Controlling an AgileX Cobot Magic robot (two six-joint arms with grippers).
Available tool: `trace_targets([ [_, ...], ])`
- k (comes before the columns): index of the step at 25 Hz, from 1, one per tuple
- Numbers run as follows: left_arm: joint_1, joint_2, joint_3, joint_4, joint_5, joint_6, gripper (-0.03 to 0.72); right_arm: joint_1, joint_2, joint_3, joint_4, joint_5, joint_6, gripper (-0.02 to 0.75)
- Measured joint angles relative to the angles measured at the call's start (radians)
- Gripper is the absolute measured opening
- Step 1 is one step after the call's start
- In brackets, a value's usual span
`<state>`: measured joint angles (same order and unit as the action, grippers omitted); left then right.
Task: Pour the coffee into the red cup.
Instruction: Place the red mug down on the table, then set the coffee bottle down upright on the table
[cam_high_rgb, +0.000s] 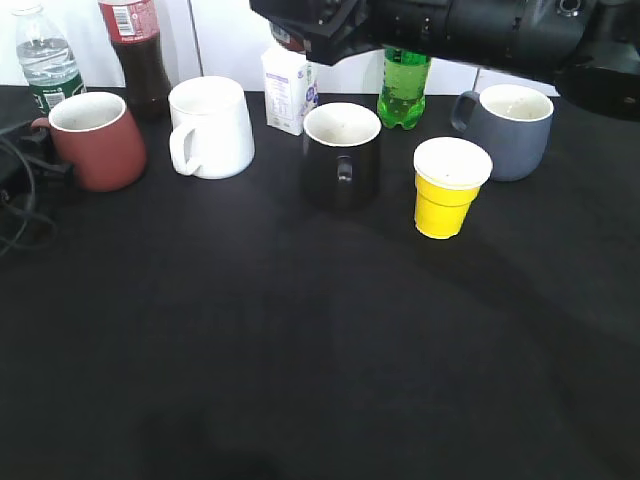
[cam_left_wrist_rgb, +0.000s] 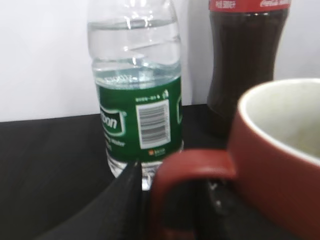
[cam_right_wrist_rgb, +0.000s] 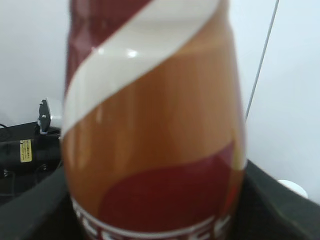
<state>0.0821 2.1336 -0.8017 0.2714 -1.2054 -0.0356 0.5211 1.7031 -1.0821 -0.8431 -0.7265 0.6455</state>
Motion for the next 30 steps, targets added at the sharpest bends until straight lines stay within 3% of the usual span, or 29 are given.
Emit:
trace_targets([
  [9, 0.0, -0.072, 0.137, -0.021, -0.004, -0.003, 0.272, 0.0, 0.0, 0.0, 0.0, 0.017, 0.0, 0.535],
  [14, -0.002, -0.256, 0.313, -0.021, -0.003, -0.003, 0.272, 0.0, -0.006, 0.0, 0.0, 0.047, 0.0, 0.535],
  [16, -0.032, -0.365, 0.386, -0.024, -0.004, -0.003, 0.272, -0.017, -0.032, 0.0, -0.001, 0.093, 0.015, 0.535],
  [19, -0.139, -0.52, 0.462, -0.024, 0.008, -0.003, 0.272, -0.112, -0.093, 0.0, 0.0, 0.139, 0.048, 0.535],
  [24, -0.312, -0.71, 0.484, -0.026, 0.196, -0.003, 0.272, -0.315, -0.164, 0.0, -0.008, 0.256, 0.079, 0.535],
  [30, -0.331, -0.771, 0.485, -0.027, 0.297, -0.003, 0.272, -0.531, -0.15, 0.0, 0.008, 0.338, 0.084, 0.535],
])
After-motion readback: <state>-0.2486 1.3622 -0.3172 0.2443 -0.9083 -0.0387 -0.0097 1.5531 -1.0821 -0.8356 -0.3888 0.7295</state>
